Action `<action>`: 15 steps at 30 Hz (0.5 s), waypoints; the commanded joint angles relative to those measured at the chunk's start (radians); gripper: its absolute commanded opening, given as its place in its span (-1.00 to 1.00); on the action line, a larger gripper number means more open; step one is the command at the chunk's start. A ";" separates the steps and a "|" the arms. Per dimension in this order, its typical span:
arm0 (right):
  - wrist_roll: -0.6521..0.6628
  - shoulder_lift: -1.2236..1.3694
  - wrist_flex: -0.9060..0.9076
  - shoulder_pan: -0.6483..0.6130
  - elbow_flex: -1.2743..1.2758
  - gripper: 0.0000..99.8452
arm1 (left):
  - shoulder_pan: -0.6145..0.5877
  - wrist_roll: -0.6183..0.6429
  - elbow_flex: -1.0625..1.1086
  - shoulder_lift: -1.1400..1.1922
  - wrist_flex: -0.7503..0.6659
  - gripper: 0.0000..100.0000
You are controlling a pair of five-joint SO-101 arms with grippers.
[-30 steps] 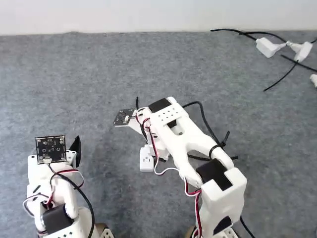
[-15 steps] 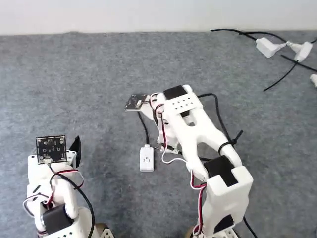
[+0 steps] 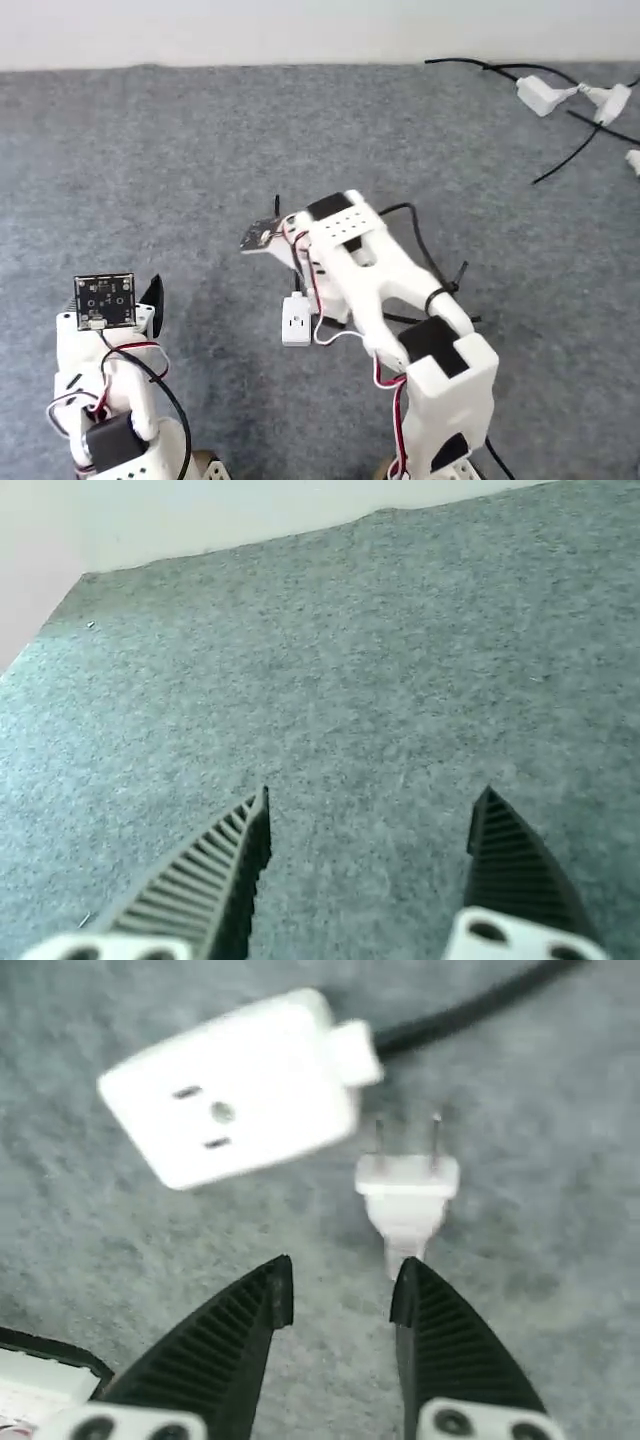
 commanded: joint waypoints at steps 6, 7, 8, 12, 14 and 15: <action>-0.015 0.028 -0.019 -0.001 -0.006 -0.64 | -0.006 -0.009 -0.008 -0.012 -0.009 -0.37; -0.015 0.041 -0.030 0.010 -0.006 -0.64 | -0.006 -0.009 -0.008 -0.012 -0.009 -0.37; -0.014 0.054 -0.038 0.027 -0.006 -0.64 | -0.006 -0.009 -0.008 -0.012 -0.009 -0.37; 0.028 0.090 -0.065 0.085 -0.012 -0.64 | -0.006 -0.009 -0.008 -0.012 -0.009 -0.37; 0.037 0.096 -0.079 0.105 -0.012 -0.64 | -0.006 -0.009 -0.008 -0.012 -0.009 -0.37; 0.040 0.097 -0.084 0.111 -0.012 -0.64 | -0.006 -0.009 -0.008 -0.012 -0.009 -0.37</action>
